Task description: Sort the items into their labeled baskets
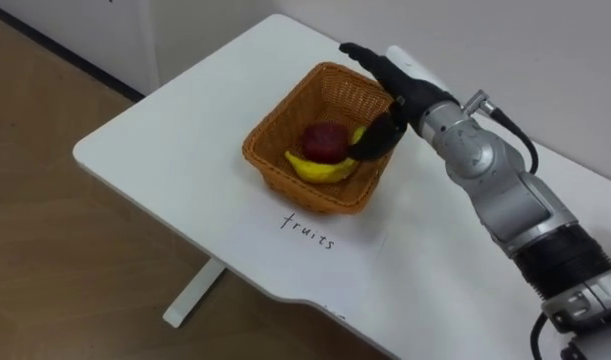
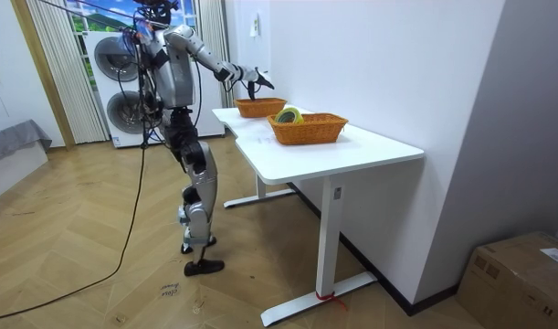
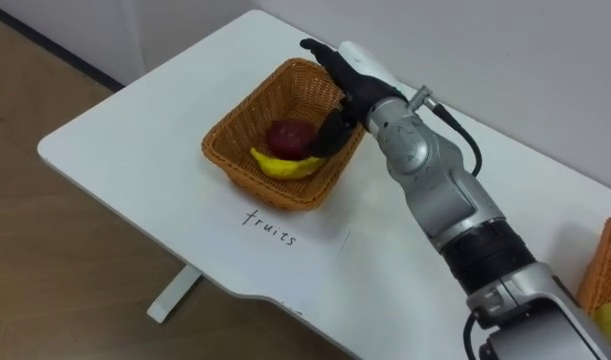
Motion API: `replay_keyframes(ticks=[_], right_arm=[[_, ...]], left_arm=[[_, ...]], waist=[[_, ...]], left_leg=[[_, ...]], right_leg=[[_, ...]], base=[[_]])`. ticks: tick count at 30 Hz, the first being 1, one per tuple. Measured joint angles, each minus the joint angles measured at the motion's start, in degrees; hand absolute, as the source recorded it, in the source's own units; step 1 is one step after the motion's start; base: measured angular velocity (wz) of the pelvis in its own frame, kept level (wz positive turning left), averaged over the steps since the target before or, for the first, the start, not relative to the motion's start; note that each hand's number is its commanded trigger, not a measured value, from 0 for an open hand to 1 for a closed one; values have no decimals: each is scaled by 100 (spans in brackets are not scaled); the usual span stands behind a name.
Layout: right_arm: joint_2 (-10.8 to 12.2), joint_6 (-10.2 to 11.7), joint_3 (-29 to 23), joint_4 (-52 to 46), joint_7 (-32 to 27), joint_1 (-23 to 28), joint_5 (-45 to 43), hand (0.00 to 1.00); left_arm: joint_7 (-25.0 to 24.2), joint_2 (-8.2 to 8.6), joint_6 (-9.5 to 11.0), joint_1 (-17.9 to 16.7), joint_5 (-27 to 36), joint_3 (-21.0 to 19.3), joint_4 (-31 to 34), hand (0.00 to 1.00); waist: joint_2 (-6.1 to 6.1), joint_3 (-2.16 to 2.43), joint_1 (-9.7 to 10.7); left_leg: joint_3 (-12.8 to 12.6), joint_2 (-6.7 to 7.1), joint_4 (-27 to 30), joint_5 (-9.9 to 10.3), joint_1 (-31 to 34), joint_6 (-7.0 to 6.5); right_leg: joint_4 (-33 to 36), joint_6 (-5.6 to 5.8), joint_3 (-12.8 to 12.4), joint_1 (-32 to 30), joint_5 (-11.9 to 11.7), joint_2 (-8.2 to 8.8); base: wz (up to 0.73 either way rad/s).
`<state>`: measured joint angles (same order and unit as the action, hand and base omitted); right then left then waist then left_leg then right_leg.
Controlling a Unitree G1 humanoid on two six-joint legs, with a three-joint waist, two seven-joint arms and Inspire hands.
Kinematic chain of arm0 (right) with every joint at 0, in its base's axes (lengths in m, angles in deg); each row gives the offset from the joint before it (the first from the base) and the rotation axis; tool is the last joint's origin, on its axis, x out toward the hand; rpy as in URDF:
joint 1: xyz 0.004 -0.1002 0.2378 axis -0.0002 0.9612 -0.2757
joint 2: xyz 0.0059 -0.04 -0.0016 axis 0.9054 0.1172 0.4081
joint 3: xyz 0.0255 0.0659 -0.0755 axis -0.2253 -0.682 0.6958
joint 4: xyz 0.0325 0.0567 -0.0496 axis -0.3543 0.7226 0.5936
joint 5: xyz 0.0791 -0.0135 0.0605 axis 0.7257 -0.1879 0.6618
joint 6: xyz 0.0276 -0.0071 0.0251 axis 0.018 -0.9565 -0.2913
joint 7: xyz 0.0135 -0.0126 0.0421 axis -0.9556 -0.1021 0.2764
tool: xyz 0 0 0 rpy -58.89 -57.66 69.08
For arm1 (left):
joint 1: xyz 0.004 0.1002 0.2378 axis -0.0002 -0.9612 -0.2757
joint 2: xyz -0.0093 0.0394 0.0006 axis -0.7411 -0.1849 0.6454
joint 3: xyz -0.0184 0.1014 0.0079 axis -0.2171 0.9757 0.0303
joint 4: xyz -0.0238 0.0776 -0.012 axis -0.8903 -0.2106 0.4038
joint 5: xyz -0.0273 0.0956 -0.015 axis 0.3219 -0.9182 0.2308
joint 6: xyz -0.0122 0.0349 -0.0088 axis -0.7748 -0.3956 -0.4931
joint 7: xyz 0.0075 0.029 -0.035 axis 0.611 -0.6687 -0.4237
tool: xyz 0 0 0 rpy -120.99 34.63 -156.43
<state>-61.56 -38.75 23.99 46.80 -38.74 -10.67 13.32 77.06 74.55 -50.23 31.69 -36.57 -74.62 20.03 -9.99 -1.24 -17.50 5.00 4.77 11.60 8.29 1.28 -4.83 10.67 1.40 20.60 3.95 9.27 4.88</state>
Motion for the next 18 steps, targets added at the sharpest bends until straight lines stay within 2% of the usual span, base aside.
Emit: replay_keyframes(ticks=[8,11,13,18], right_arm=[[-1,0,-28,-29,163,8,7,0],[-3,1,-268,-311,164,163,128,0],[-10,6,-353,-425,164,174,176,0],[-32,123,-848,-672,104,351,226,0]], left_arm=[[2,60,0,-24,4,-32,1,0],[2,78,0,-41,11,-61,-6,0],[-4,80,0,-56,8,-83,-12,0],[-73,80,2,-55,4,-117,-66,0]], waist=[[78,6,15],[113,5,32],[138,10,123],[180,51,228]], left_leg=[[-10,1,16,0,-11,0],[-18,0,10,1,-75,-4],[-17,-1,11,8,-104,-12],[-38,-2,8,9,-145,-14]], right_leg=[[8,0,-2,5,-1,9],[12,0,-6,55,-1,16],[8,0,-1,93,-1,23],[9,5,-8,119,-3,15]], base=[[0],[0],[0],[0]])
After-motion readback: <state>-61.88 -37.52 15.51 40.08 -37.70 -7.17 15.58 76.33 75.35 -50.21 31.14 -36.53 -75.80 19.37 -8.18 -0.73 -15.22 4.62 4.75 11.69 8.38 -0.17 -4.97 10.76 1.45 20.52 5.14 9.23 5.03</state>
